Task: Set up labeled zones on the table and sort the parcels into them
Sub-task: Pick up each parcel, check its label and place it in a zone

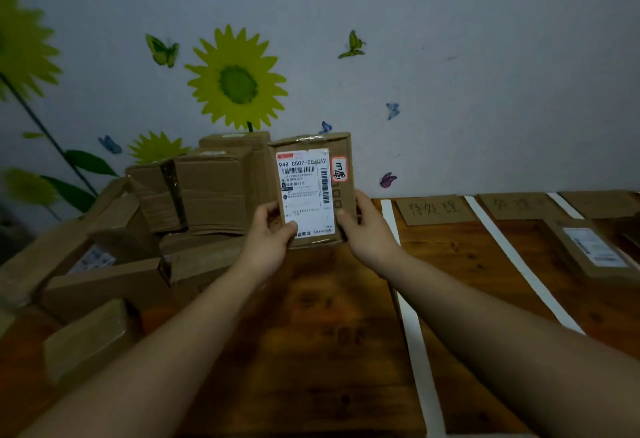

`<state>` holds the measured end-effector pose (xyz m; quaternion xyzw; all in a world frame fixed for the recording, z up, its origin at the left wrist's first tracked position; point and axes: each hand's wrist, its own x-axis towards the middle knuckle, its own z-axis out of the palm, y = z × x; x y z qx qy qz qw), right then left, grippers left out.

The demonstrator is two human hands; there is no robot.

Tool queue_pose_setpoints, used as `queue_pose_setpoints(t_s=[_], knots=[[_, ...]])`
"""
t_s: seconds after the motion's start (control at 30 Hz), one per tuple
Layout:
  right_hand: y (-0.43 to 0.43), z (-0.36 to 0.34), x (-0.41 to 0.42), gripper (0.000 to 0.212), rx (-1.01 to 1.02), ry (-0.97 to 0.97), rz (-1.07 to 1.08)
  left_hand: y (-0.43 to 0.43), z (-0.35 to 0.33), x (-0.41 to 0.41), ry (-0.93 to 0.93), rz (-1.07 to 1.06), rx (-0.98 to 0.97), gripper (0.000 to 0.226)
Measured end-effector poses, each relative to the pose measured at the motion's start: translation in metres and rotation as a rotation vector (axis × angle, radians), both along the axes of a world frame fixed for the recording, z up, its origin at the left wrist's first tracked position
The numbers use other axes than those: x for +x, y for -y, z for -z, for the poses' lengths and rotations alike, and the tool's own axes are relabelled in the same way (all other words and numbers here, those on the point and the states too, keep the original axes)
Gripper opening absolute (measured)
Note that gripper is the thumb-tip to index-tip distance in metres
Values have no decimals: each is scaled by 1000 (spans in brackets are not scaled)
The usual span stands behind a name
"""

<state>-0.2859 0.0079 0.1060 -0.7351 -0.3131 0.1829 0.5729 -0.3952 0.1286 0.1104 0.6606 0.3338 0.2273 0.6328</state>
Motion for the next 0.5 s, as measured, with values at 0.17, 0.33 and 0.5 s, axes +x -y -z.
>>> queue_pose_setpoints(t_s=[0.17, 0.33, 0.5], knots=[[25, -19, -23, 31, 53, 115, 104, 25, -34, -21, 90, 76, 47, 47], [51, -32, -62, 35, 83, 222, 178, 47, -47, -53, 158, 141, 100, 45], [85, -27, -85, 39, 38, 194, 274, 70, -41, -68, 160, 212, 139, 48]])
